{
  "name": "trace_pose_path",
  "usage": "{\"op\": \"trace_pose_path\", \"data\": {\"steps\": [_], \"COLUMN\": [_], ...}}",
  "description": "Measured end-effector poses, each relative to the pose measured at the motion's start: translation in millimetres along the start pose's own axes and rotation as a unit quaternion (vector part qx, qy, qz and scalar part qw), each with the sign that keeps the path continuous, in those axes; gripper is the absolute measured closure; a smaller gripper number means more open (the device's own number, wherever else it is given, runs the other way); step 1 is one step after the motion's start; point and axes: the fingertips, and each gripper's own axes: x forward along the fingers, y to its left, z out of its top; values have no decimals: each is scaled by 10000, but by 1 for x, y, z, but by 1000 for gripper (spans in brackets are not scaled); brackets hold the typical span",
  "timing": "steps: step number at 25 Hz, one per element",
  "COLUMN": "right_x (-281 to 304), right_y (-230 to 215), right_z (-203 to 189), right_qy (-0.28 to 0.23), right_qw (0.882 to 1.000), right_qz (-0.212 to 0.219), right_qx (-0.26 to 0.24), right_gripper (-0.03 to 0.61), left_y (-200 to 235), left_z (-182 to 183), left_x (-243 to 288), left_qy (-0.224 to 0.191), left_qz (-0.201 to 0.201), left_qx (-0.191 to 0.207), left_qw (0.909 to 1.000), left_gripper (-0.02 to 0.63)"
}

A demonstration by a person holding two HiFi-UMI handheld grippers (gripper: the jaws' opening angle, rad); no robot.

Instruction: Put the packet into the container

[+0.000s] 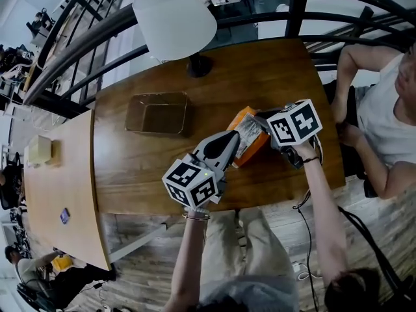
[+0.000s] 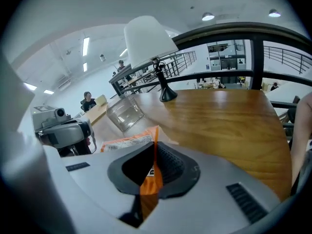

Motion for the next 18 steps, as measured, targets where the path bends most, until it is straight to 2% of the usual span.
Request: {"op": "trace_pose_path", "data": {"steps": [7, 18], "right_x": [-21, -50], "right_y": [11, 34], "right_z": [7, 37], "right_qy": [-643, -1166], "right_qw": [9974, 9924], "right_qz": [-180, -394], "right_qx": [285, 89], "right_gripper": [552, 554], "left_y": [3, 2], "left_z": [12, 30], "left_x": [-15, -38], "left_qy": [-209, -457], "left_qz": [138, 308], "left_qx": [34, 73], "left_qw": [9997, 9985], "left_gripper": [609, 609]}}
